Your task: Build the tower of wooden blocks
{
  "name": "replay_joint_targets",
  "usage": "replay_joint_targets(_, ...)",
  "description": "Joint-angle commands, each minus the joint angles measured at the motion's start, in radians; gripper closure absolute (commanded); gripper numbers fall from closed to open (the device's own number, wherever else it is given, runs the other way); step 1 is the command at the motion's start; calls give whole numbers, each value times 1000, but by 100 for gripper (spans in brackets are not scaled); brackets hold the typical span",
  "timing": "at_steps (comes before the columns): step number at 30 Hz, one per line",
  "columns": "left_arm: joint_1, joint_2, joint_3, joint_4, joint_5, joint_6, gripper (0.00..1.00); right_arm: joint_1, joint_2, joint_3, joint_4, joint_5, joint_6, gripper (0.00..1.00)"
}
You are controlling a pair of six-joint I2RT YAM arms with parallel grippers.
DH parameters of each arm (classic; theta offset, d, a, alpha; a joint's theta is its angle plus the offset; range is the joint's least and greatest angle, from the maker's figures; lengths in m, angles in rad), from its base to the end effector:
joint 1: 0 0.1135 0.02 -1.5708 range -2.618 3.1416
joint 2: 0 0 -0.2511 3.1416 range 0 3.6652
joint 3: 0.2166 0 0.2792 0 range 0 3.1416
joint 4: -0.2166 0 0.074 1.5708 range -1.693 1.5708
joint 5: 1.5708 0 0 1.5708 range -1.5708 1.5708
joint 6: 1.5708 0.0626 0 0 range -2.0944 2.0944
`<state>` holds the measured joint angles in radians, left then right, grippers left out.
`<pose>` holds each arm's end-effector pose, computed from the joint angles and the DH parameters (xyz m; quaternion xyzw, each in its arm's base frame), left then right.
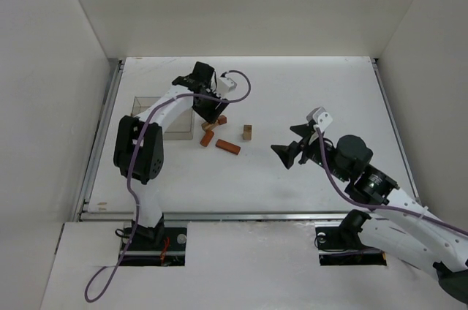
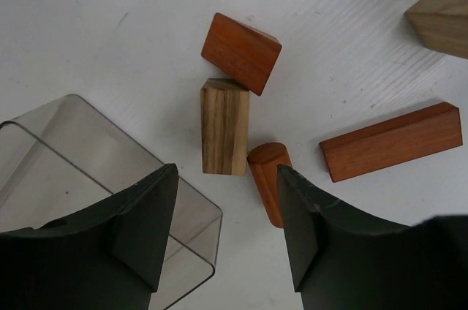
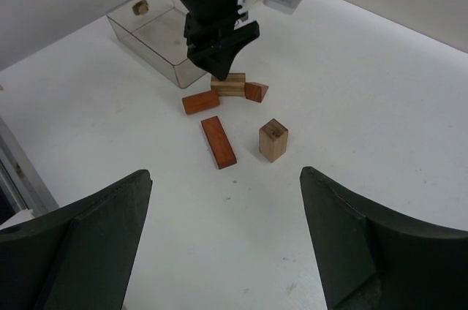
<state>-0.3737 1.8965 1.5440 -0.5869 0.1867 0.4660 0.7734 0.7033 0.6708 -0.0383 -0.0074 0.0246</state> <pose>0.4212 -0.1776 0.2042 0.4122 0.8524 -0.0743 0.3129 0.1708 0.1674 0.3173 -0.2699 0.6801 0.2673 0.6270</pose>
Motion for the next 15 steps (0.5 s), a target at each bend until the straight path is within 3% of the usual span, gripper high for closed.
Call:
replay_joint_targets(1,2,10,21,-37,-20,20,47,-2,-14,44,48,-14,41,12)
replay_joint_targets(15,2,162,59,-10,-52,20,51,-2,-56,23,29,15,60,12)
